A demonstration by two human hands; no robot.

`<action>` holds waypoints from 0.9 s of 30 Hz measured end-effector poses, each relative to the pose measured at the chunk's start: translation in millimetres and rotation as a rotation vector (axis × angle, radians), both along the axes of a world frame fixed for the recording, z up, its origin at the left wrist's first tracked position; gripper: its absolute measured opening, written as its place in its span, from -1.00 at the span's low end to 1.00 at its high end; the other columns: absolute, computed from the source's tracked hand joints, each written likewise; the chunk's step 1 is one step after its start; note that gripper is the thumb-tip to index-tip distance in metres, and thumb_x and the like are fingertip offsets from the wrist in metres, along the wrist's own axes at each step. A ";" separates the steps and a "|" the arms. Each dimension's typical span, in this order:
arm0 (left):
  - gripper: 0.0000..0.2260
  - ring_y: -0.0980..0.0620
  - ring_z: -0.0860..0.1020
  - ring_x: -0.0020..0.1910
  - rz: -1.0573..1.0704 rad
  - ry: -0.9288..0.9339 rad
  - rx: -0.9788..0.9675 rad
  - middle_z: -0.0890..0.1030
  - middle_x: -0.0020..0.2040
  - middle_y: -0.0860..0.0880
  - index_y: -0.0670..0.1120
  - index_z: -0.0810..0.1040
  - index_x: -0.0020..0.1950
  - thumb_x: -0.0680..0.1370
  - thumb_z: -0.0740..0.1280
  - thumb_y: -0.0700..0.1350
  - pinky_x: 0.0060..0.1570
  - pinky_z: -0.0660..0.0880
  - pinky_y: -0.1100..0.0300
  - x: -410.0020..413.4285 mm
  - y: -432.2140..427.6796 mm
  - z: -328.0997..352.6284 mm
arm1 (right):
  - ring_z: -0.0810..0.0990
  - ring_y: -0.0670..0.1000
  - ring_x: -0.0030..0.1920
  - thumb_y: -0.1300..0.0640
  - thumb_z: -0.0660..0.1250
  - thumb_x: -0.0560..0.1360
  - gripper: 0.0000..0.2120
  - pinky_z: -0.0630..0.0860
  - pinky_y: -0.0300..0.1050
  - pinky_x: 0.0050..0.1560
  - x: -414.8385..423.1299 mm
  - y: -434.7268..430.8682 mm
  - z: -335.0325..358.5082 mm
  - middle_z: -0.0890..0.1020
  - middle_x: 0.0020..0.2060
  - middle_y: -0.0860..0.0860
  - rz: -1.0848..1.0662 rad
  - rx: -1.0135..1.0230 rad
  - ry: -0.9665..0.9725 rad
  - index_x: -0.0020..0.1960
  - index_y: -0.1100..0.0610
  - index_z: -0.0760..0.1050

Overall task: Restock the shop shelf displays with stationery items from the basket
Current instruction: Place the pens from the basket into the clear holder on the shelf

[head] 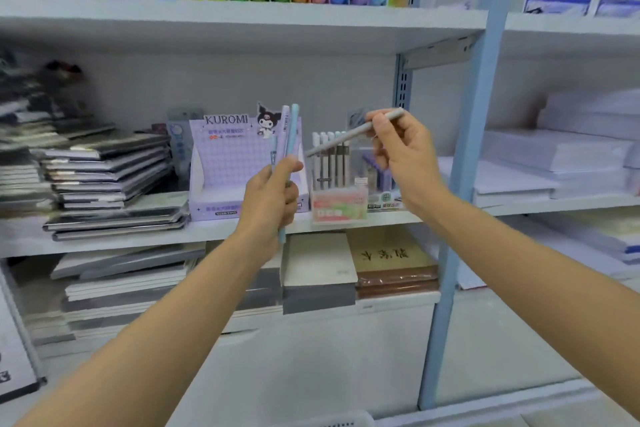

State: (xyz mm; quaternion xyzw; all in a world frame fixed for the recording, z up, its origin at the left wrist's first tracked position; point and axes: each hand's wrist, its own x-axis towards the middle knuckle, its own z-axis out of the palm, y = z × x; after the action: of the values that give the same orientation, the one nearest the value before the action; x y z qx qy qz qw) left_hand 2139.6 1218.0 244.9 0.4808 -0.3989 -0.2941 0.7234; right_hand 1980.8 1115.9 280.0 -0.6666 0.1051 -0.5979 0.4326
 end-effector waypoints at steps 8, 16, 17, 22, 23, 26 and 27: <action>-0.87 0.13 0.17 -0.56 -0.009 -0.092 -0.041 0.34 -0.42 0.04 -0.08 0.52 -0.03 0.61 0.24 -0.05 -0.60 0.18 0.34 7.8 -17.2 10.3 | 0.57 -0.10 -0.19 0.22 0.31 0.56 -0.96 0.49 -0.34 -0.15 15.8 -56.4 16.6 0.62 -0.20 0.02 -0.330 -0.195 0.348 -0.04 0.17 0.54; -0.82 0.14 0.23 -0.56 -0.045 -0.128 -0.010 0.38 -0.41 0.01 -0.10 0.55 -0.02 0.63 0.24 -0.03 -0.60 0.21 0.35 22.8 -32.3 2.9 | 0.59 -0.09 -0.12 0.15 0.33 0.56 -0.93 0.47 -0.22 -0.08 42.6 -81.0 5.0 0.65 -0.14 0.00 -0.427 -0.316 0.616 -0.03 0.14 0.56; -0.82 0.14 0.23 -0.56 -0.048 -0.127 -0.007 0.38 -0.40 0.01 -0.09 0.55 -0.03 0.63 0.24 -0.03 -0.60 0.22 0.35 24.4 -34.0 2.7 | 0.58 -0.08 -0.13 0.14 0.32 0.56 -0.92 0.44 -0.23 -0.12 43.4 -82.3 5.6 0.64 -0.14 0.00 -0.429 -0.337 0.650 -0.02 0.14 0.55; -0.82 0.14 0.24 -0.55 -0.069 -0.149 0.007 0.39 -0.41 0.02 -0.08 0.55 -0.02 0.63 0.23 -0.01 -0.59 0.22 0.35 29.8 -40.9 1.2 | 0.59 -0.02 -0.12 0.12 0.29 0.58 -0.87 0.49 -0.12 -0.07 40.0 -89.3 18.3 0.64 -0.15 0.04 -0.356 -0.352 0.788 -0.03 0.18 0.54; -0.81 0.13 0.24 -0.55 -0.077 -0.156 0.009 0.39 -0.41 0.02 -0.09 0.56 -0.02 0.63 0.23 -0.01 -0.58 0.22 0.35 30.3 -41.9 1.2 | 0.59 -0.04 -0.13 0.13 0.30 0.57 -0.88 0.48 -0.14 -0.07 40.4 -90.1 19.0 0.64 -0.16 0.03 -0.343 -0.350 0.785 -0.04 0.18 0.53; -0.81 0.14 0.24 -0.55 -0.095 -0.166 0.013 0.40 -0.42 0.04 -0.12 0.57 0.02 0.62 0.25 -0.02 -0.57 0.23 0.35 31.2 -44.5 0.3 | 0.61 -0.04 -0.19 0.15 0.38 0.53 -0.87 0.51 -0.16 -0.11 46.6 -89.6 14.2 0.66 -0.22 0.00 -0.385 -0.356 0.710 0.03 0.08 0.45; -0.80 0.14 0.24 -0.55 -0.099 -0.166 0.010 0.40 -0.42 0.05 -0.13 0.57 0.03 0.62 0.26 -0.02 -0.57 0.23 0.35 31.6 -45.0 -0.4 | 0.61 -0.03 -0.22 0.16 0.41 0.51 -0.80 0.52 -0.17 -0.14 48.8 -89.5 11.3 0.66 -0.26 -0.01 -0.400 -0.352 0.679 0.04 0.02 0.42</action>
State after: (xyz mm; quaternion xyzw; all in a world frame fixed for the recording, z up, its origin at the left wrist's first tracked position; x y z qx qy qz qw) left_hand 2171.1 1173.0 244.5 0.4868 -0.4792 -0.2908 0.6699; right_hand 2029.6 1026.4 291.3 -0.8556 0.2650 -0.4255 0.1288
